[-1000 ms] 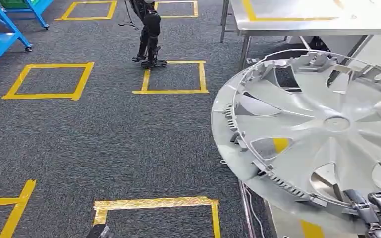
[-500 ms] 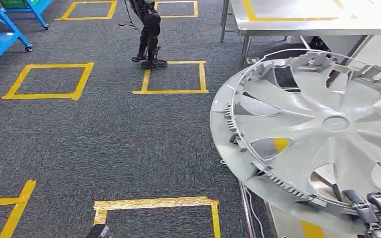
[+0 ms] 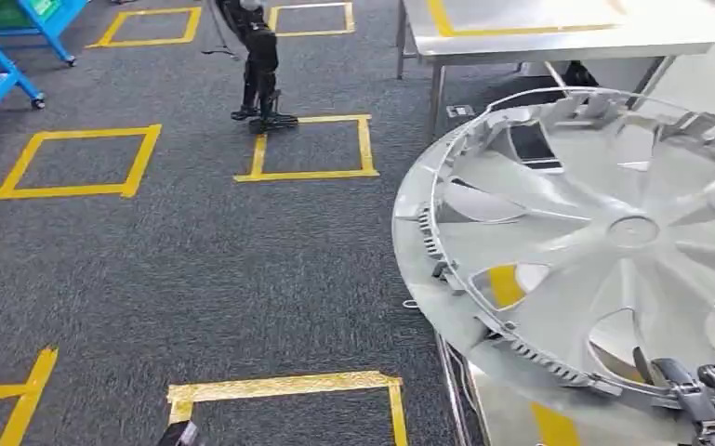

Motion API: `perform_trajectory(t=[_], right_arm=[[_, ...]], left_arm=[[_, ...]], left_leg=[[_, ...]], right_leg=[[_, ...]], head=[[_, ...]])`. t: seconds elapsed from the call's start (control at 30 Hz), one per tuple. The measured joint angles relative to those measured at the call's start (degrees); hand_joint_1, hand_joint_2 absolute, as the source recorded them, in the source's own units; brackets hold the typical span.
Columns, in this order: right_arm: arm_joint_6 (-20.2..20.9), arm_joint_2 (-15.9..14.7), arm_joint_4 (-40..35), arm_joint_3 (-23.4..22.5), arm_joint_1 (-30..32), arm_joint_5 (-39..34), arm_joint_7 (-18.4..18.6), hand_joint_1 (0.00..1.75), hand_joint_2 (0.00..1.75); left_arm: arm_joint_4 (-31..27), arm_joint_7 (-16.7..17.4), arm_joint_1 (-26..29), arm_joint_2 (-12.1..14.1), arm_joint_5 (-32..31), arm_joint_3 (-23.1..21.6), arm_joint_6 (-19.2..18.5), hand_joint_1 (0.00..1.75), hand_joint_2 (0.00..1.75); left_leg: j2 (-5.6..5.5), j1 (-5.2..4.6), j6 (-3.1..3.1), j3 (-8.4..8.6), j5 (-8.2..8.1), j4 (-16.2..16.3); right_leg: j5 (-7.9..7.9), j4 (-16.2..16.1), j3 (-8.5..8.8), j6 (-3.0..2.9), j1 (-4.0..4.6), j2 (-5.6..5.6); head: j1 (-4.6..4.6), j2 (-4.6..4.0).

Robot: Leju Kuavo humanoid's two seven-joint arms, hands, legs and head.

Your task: Take the parts from the cabinet and place them on the table.

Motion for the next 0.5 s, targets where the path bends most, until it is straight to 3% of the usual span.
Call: perform_trajectory(t=[0.03,0.07,0.13,0.2,0.23,0.27,0.3,0.37,0.4,0.43,0.5], right_arm=[[0.00,0.00,-0.02,0.20,0.15,0.00,0.00,1.75,1.75],[0.00,0.00,-0.02,0.24,0.27,-0.02,0.00,1.75,1.75],[0.00,0.00,-0.09,0.28,0.18,-0.04,0.02,1.75,1.75],[0.00,0.00,-0.09,0.33,0.16,-0.07,0.04,1.75,1.75],[0.00,0.00,-0.09,0.35,0.19,-0.07,0.04,1.75,1.75],[0.00,0.00,-0.09,0.33,0.23,-0.07,0.04,1.75,1.75],[0.00,0.00,-0.09,0.35,0.25,-0.07,0.04,1.75,1.75],[0.00,0.00,-0.09,0.35,0.25,-0.07,0.04,1.75,1.75],[0.00,0.00,-0.11,0.37,0.25,-0.07,0.04,1.75,1.75],[0.00,0.00,-0.09,0.37,0.23,-0.07,0.04,1.75,1.75],[0.00,0.00,-0.11,0.39,0.20,-0.09,0.07,1.75,1.75]], left_arm=[[0.00,0.57,0.15,0.28,0.93,1.03,-0.09,0.00,0.00],[0.00,0.87,0.12,0.32,1.49,1.47,-0.13,0.00,0.00],[0.00,1.05,0.09,0.28,1.89,2.33,-0.22,0.00,0.00],[0.00,1.05,0.22,0.24,2.00,2.65,-0.22,0.00,0.00],[0.00,1.05,0.36,0.22,2.00,2.72,-0.20,0.00,0.00],[0.00,1.05,0.49,0.22,1.91,2.83,-0.13,0.00,0.00],[0.00,1.03,0.56,0.20,1.80,2.92,-0.07,0.00,0.00],[0.00,0.92,0.53,0.20,1.43,2.94,-0.02,0.00,0.00],[0.00,0.86,0.53,0.20,1.32,2.94,0.06,0.00,0.00],[0.00,0.86,0.61,0.39,1.19,2.94,0.24,0.00,0.00],[0.00,0.81,0.53,0.44,1.17,2.94,0.28,0.00,0.00]], left_leg=[[0.49,0.07,-0.05,0.39,-0.03,-0.05],[0.74,0.36,-0.32,0.27,-0.39,-0.02],[-1.76,0.66,-0.75,-0.76,-2.93,3.09],[-2.53,0.69,-0.70,-5.20,-7.32,12.50],[-2.61,0.66,-0.46,-7.37,-8.59,16.70],[-2.69,0.58,-0.11,-8.60,-8.36,18.45],[-2.81,0.40,0.30,-8.57,-6.75,17.50],[-3.58,-0.03,1.06,-6.14,-1.35,10.55],[-4.89,-0.17,1.44,-4.22,1.57,5.60],[-8.30,-0.19,1.61,-3.13,1.60,3.17],[-7.77,-0.62,1.88,-3.15,1.73,1.97]], right_leg=[[-0.18,0.20,-0.28,-0.48,0.23,0.67],[-0.09,0.20,-0.30,-0.79,0.12,1.17],[-0.06,0.08,-0.26,-1.23,0.23,1.82],[-0.06,0.08,-0.34,-1.55,0.52,2.76],[-0.07,0.08,-0.35,-1.62,0.73,3.34],[-0.05,0.08,-0.32,-1.69,0.92,4.02],[-0.04,0.08,-0.24,-1.72,1.03,4.63],[0.00,0.08,0.00,-1.77,1.09,5.87],[0.01,0.05,0.20,-1.78,1.02,6.40],[0.14,-0.06,0.06,-1.66,0.83,6.89],[0.68,-0.16,-0.62,-0.89,0.45,8.02]], head=[[-0.67,0.00],[-0.76,0.00],[-0.82,0.00],[-0.89,0.00],[-0.91,0.00],[-0.87,0.00],[-0.87,0.00],[-0.85,0.00],[-0.89,0.00],[-0.71,0.00],[-1.13,0.00]])
